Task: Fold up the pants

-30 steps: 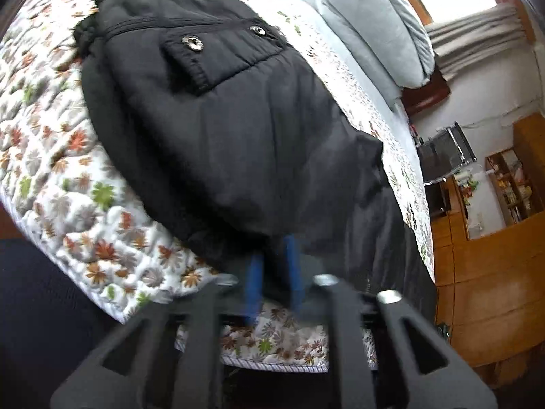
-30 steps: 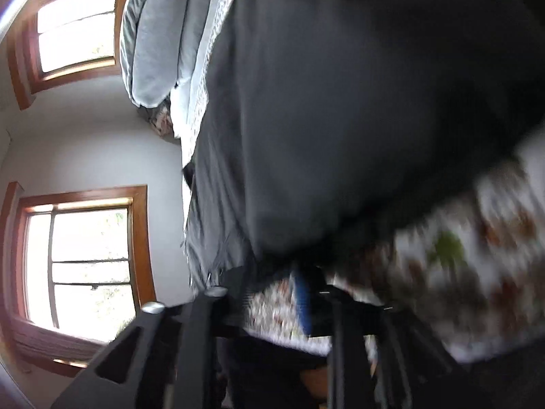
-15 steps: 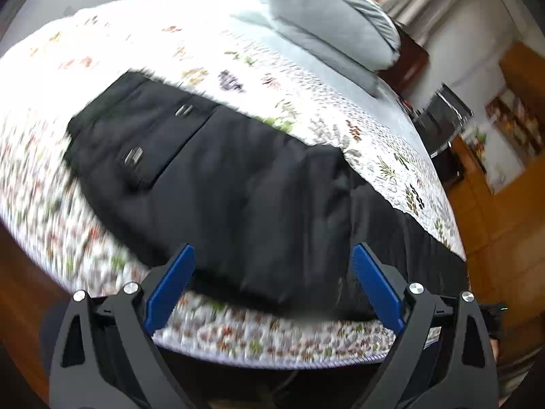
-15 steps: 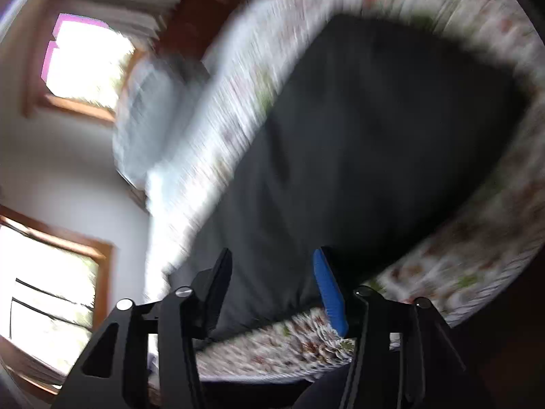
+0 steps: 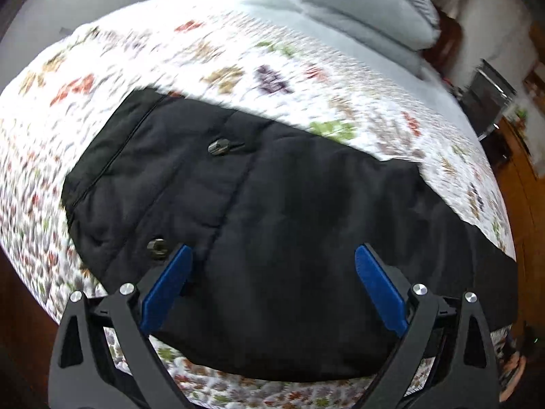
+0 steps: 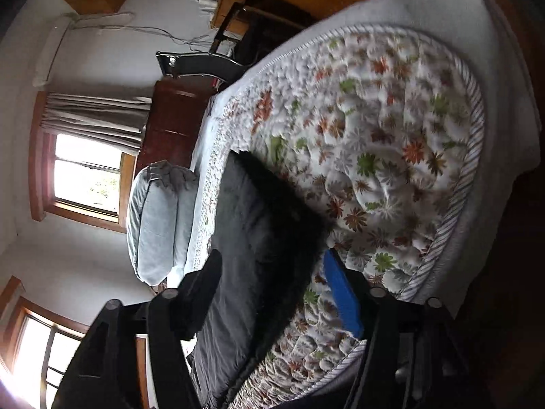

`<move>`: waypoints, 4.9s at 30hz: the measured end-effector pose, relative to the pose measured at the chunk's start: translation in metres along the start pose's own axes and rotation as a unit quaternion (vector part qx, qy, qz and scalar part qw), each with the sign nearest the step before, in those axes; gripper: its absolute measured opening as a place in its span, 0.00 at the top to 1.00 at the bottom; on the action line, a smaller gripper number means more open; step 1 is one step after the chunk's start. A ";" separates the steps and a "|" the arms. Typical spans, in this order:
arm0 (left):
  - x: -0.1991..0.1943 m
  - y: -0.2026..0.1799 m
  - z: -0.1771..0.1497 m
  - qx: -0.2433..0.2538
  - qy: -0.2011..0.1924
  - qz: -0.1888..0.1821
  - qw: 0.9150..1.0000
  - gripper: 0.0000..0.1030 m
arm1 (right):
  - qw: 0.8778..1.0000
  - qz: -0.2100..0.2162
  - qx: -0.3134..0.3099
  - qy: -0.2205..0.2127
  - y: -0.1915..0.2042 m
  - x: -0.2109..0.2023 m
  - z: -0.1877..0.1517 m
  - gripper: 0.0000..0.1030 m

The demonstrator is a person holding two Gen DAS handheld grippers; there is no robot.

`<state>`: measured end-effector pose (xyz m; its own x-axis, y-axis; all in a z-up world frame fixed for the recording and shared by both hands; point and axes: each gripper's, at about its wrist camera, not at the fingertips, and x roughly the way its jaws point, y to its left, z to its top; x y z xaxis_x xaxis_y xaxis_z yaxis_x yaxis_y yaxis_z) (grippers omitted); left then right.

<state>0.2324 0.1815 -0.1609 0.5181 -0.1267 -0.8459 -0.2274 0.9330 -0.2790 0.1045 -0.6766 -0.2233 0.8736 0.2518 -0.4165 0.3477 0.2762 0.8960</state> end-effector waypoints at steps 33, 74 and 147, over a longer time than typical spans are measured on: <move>0.006 0.008 -0.001 0.012 0.004 0.003 1.000 0.06 | 0.995 0.102 -0.007 -0.003 -0.001 0.046 0.011 0.78; -0.001 0.050 -0.008 -0.035 -0.015 -0.145 0.989 0.07 | 0.588 -0.110 -0.785 0.161 0.265 0.208 -0.488 0.83; -0.029 0.169 -0.066 -0.342 -0.032 -0.249 0.906 0.06 | 0.288 0.006 -0.636 0.716 0.460 0.551 -0.760 0.11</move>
<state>0.1242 0.3201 -0.2135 0.7382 -0.4343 -0.5162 -0.3988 0.3363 -0.8531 0.4868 0.2944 -0.1575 -0.4813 0.1325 -0.8665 -0.8537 0.1537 0.4976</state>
